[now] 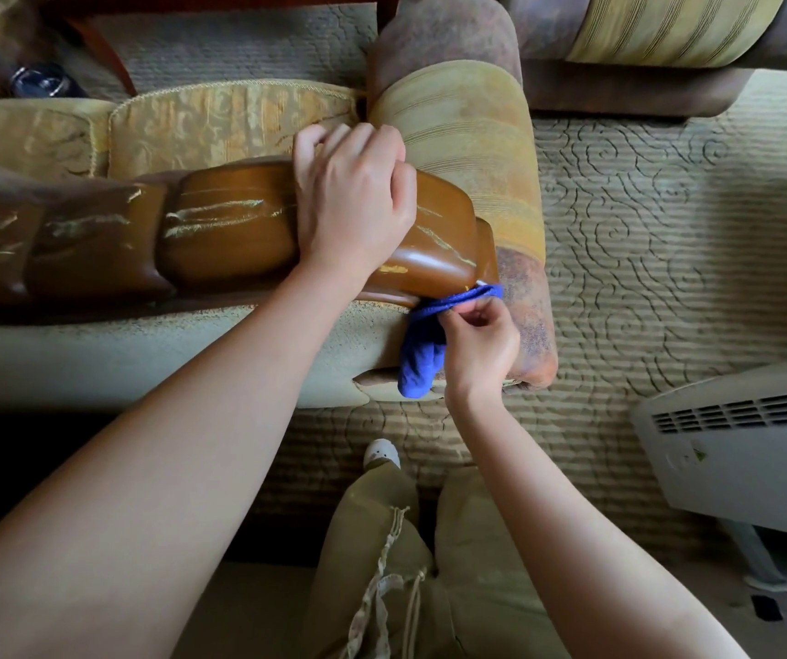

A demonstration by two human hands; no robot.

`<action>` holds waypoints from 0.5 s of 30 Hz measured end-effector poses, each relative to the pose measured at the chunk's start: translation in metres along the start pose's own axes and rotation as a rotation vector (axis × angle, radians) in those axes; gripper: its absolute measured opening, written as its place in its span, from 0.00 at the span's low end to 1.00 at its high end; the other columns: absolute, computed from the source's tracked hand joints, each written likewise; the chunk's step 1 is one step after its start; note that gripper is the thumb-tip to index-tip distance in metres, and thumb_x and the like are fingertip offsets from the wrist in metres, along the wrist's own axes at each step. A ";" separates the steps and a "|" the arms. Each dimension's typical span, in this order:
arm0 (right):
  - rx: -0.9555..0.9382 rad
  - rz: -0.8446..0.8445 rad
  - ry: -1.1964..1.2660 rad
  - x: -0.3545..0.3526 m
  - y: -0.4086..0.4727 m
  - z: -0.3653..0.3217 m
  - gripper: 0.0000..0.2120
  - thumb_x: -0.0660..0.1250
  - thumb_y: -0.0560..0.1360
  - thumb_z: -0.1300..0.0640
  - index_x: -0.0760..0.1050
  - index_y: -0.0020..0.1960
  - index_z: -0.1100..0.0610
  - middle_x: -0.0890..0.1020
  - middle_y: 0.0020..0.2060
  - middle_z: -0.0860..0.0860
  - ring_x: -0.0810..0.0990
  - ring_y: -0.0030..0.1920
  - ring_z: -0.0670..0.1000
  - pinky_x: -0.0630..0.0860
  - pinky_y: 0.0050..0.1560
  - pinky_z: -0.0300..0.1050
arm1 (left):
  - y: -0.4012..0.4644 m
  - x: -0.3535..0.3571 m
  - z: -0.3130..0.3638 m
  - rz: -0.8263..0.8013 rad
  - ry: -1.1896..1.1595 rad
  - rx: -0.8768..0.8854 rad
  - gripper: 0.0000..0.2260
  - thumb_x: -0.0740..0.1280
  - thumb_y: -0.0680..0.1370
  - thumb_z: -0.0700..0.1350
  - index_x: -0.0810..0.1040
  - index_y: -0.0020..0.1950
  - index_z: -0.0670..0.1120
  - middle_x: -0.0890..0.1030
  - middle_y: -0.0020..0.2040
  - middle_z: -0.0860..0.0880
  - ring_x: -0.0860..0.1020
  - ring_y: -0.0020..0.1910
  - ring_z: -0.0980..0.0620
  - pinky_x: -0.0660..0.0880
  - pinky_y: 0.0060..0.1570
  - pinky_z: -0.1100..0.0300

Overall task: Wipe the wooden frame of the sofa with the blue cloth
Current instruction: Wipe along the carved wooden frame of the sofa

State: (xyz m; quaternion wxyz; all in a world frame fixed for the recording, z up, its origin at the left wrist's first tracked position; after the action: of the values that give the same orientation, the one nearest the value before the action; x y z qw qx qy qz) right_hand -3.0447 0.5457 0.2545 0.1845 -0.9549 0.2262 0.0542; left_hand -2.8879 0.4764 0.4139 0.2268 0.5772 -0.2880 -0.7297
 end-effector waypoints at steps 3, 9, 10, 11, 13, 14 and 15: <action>0.013 -0.004 0.053 0.000 0.000 0.000 0.15 0.66 0.67 0.69 0.70 0.30 0.51 0.75 0.29 0.44 0.71 0.32 0.45 0.73 0.42 0.45 | 0.001 -0.001 -0.001 0.000 0.008 -0.007 0.09 0.58 0.73 0.40 0.75 0.35 0.45 0.76 0.32 0.48 0.73 0.35 0.45 0.64 0.51 0.55; -0.036 0.086 0.253 -0.025 0.010 -0.013 0.13 0.66 0.70 0.69 0.73 0.34 0.53 0.76 0.32 0.45 0.73 0.35 0.42 0.71 0.43 0.38 | -0.001 0.002 -0.002 -0.038 -0.005 -0.037 0.10 0.57 0.73 0.40 0.74 0.36 0.45 0.77 0.33 0.48 0.73 0.35 0.45 0.64 0.51 0.54; -0.068 0.071 0.278 -0.025 0.018 -0.023 0.12 0.65 0.71 0.68 0.74 0.36 0.53 0.78 0.34 0.44 0.75 0.37 0.42 0.72 0.45 0.36 | 0.000 0.002 -0.002 -0.051 -0.004 -0.046 0.09 0.57 0.74 0.41 0.74 0.36 0.45 0.77 0.33 0.48 0.74 0.36 0.45 0.64 0.50 0.54; -0.105 0.027 0.276 -0.022 0.029 -0.034 0.10 0.65 0.73 0.67 0.76 0.39 0.53 0.80 0.36 0.44 0.77 0.40 0.42 0.73 0.48 0.36 | 0.000 0.003 -0.002 -0.066 -0.002 -0.054 0.09 0.57 0.73 0.41 0.75 0.36 0.45 0.77 0.34 0.47 0.74 0.37 0.45 0.65 0.49 0.54; -0.189 -0.121 0.189 -0.006 0.050 -0.060 0.06 0.65 0.75 0.64 0.80 0.45 0.55 0.83 0.43 0.47 0.80 0.46 0.43 0.74 0.54 0.37 | 0.001 0.004 -0.003 -0.100 0.000 -0.081 0.09 0.57 0.73 0.42 0.75 0.38 0.44 0.78 0.35 0.47 0.75 0.38 0.45 0.66 0.47 0.53; -0.215 -0.191 0.141 0.002 0.058 -0.069 0.06 0.65 0.75 0.63 0.80 0.48 0.57 0.83 0.45 0.48 0.80 0.47 0.42 0.74 0.54 0.36 | 0.001 0.005 -0.004 -0.119 0.002 -0.101 0.09 0.56 0.73 0.43 0.76 0.39 0.44 0.78 0.37 0.47 0.75 0.40 0.44 0.66 0.46 0.52; -0.232 -0.245 0.105 0.008 0.064 -0.076 0.06 0.65 0.76 0.64 0.80 0.49 0.59 0.83 0.45 0.48 0.79 0.45 0.40 0.74 0.53 0.34 | 0.001 0.007 -0.005 -0.140 0.011 -0.124 0.10 0.56 0.73 0.44 0.77 0.40 0.44 0.78 0.38 0.46 0.75 0.41 0.44 0.67 0.47 0.51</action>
State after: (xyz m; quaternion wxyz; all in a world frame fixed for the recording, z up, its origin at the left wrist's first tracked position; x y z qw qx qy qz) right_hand -3.0653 0.4607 0.3026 0.0664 -0.9917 0.1098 0.0069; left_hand -2.8847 0.4707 0.4090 0.2122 0.5846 -0.2001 -0.7571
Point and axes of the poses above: each hand's wrist, its own y-axis towards the middle knuckle, its own x-axis out of the palm, z = x × y, the point moved 8 cm from there along y, towards the middle knuckle
